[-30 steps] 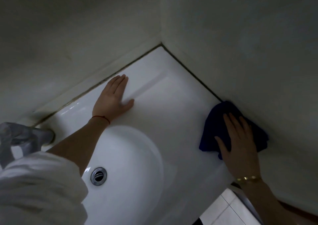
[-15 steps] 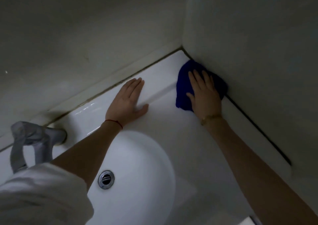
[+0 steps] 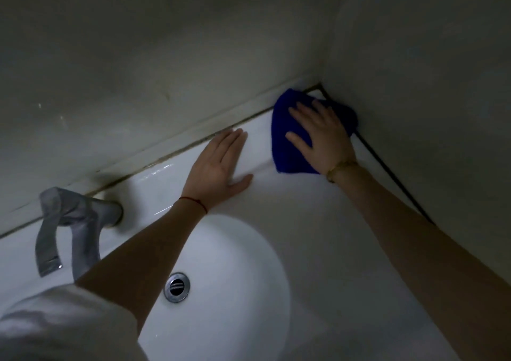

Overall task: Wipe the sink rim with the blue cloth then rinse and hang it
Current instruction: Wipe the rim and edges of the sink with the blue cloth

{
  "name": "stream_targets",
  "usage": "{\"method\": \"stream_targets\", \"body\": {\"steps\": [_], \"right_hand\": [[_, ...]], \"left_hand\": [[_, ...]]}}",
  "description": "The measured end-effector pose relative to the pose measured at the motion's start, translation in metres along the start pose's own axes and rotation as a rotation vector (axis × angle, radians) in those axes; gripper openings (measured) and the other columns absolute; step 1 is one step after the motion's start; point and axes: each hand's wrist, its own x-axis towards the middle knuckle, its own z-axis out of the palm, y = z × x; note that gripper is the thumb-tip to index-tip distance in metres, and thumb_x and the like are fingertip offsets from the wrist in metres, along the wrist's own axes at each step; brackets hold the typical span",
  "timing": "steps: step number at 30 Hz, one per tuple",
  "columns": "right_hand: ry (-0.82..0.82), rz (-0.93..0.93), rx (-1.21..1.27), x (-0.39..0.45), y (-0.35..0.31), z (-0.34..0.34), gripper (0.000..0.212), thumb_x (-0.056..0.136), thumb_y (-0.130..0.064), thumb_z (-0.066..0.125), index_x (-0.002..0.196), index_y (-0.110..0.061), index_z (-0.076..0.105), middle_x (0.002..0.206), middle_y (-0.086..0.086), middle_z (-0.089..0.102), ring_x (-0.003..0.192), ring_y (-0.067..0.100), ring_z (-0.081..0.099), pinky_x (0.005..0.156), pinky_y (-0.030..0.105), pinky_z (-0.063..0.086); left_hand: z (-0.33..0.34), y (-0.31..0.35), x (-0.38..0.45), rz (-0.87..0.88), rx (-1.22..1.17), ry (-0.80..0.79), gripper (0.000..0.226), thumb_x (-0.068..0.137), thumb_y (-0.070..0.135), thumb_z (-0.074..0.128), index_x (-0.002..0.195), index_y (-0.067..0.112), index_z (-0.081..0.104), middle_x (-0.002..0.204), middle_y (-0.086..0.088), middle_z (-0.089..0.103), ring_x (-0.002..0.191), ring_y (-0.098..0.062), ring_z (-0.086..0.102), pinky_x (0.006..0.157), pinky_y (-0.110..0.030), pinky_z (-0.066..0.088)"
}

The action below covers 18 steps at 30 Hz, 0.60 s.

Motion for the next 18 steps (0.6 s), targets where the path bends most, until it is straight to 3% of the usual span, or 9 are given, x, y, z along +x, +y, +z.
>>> {"method": "stream_targets", "body": {"steps": [4,8,12,14,16,18], "right_hand": [[0.1,0.236,-0.081,0.004,-0.038,0.014,0.055,0.101,-0.044,0.028,0.149,-0.018,0.032,0.155,0.005,0.033,0.144,0.03,0.022,0.12,0.045,0.008],[0.035,-0.074,-0.038,-0.018,-0.088,0.032,0.053,0.101,-0.045,0.03,0.149,-0.022,0.033,0.154,-0.001,0.034,0.144,0.026,0.023,0.12,0.043,0.006],[-0.035,-0.298,-0.072,-0.01,-0.074,0.03,0.058,0.098,-0.053,0.033,0.149,-0.025,0.032,0.155,-0.003,0.033,0.145,0.023,0.023,0.12,0.041,0.009],[0.016,-0.151,-0.064,0.001,-0.05,0.025,0.059,0.098,-0.053,0.036,0.148,-0.023,0.035,0.154,0.001,0.035,0.144,0.027,0.024,0.118,0.043,0.013],[0.079,0.127,-0.054,0.008,-0.033,0.02,0.059,0.099,-0.05,0.034,0.148,-0.019,0.034,0.154,0.006,0.035,0.143,0.031,0.024,0.118,0.045,0.012],[0.12,0.274,-0.096,0.009,-0.045,0.022,0.059,0.099,-0.049,0.03,0.149,-0.017,0.032,0.153,0.009,0.036,0.143,0.033,0.023,0.118,0.048,0.01]], "left_hand": [[-0.01,-0.019,-0.033,-0.033,0.043,0.002,0.079,0.088,0.044,0.067,0.147,0.001,0.038,0.152,-0.015,0.041,0.141,-0.031,0.036,0.12,-0.038,0.027],[-0.017,-0.035,-0.054,-0.114,0.111,-0.03,0.085,0.088,0.052,0.063,0.149,0.002,0.033,0.154,-0.016,0.036,0.144,-0.031,0.03,0.12,-0.038,0.026],[-0.015,-0.038,-0.057,-0.138,0.112,-0.051,0.087,0.089,0.058,0.057,0.151,0.003,0.029,0.157,-0.015,0.031,0.146,-0.029,0.024,0.12,-0.034,0.02],[-0.014,-0.04,-0.057,-0.113,0.091,-0.03,0.086,0.089,0.056,0.057,0.149,0.0,0.032,0.155,-0.017,0.033,0.145,-0.033,0.027,0.121,-0.035,0.02],[-0.014,-0.041,-0.057,-0.105,0.08,-0.005,0.085,0.088,0.053,0.061,0.148,-0.003,0.034,0.153,-0.019,0.036,0.143,-0.035,0.029,0.121,-0.037,0.022],[-0.012,-0.041,-0.057,-0.105,0.078,0.003,0.086,0.088,0.051,0.064,0.147,-0.003,0.034,0.153,-0.019,0.036,0.143,-0.036,0.03,0.12,-0.04,0.025]]}}
